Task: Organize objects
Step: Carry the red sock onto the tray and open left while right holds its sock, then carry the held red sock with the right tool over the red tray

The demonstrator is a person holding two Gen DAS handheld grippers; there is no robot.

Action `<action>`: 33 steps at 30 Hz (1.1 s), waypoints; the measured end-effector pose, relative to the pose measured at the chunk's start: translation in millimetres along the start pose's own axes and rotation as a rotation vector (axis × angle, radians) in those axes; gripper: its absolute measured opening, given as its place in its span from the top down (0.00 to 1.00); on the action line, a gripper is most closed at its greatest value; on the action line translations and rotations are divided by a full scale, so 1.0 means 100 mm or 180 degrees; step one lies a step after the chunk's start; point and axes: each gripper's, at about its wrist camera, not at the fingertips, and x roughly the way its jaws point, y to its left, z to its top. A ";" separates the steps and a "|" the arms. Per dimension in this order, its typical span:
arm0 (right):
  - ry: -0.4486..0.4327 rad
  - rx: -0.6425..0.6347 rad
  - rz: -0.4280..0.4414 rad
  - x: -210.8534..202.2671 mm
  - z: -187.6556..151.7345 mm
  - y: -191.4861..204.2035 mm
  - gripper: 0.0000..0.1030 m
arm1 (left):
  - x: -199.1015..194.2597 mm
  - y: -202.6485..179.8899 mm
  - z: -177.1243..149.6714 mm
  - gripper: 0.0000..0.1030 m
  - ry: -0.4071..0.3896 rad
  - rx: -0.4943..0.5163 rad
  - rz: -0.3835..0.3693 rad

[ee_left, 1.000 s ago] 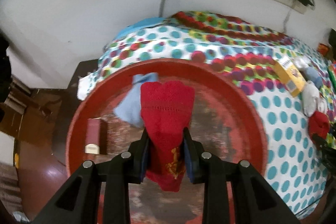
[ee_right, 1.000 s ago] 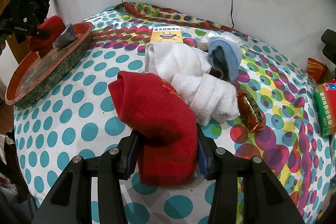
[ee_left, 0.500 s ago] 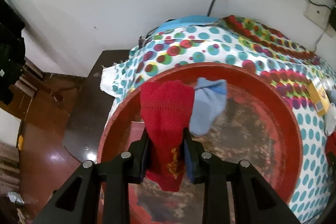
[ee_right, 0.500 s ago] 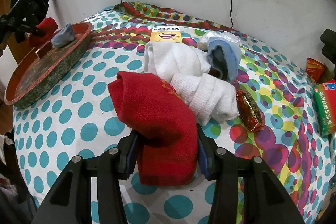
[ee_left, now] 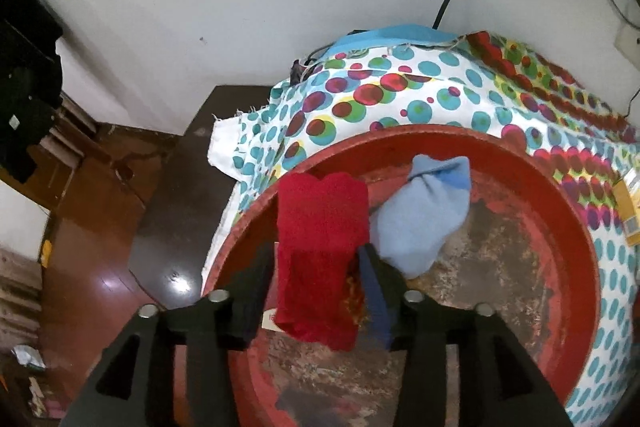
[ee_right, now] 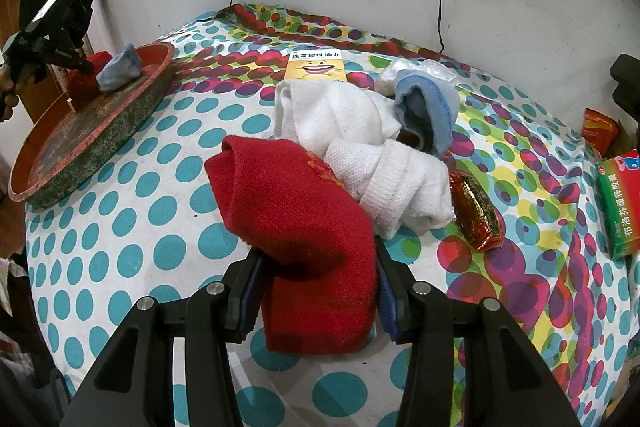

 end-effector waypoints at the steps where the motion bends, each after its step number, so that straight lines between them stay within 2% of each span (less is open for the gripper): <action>1: 0.0000 0.0000 0.0000 0.00 0.00 0.00 0.57 | -0.02 0.01 -0.01 0.52 -0.0012 0.0004 0.0027; 4: 0.0000 0.0000 0.0000 0.00 0.00 0.00 0.57 | -0.12 -0.01 -0.05 0.51 -0.0054 0.0069 0.0069; 8: 0.0001 0.0000 0.0000 0.00 0.00 -0.01 0.57 | -0.28 -0.08 -0.18 0.51 -0.0094 0.0152 -0.0033; 13: 0.0001 0.0000 0.0001 0.00 0.00 -0.01 0.57 | -0.54 -0.26 -0.48 0.51 -0.0174 0.0216 -0.0311; 19: 0.0001 0.0002 0.0004 0.00 0.00 -0.01 0.57 | -0.87 -0.50 -1.00 0.51 -0.0448 0.0148 -0.0572; 22: 0.0002 -0.0008 -0.0010 0.00 0.00 0.00 0.56 | -0.90 -0.64 -1.21 0.51 -0.0507 0.0354 -0.0519; 26: 0.0016 0.0059 -0.0067 0.01 0.00 -0.05 0.49 | -0.87 -0.75 -1.36 0.51 -0.0591 0.0588 -0.0418; 33: 0.0172 0.0164 -0.0133 -0.09 -0.01 0.06 0.49 | -0.81 -0.67 -1.43 0.51 -0.0711 0.0589 -0.0660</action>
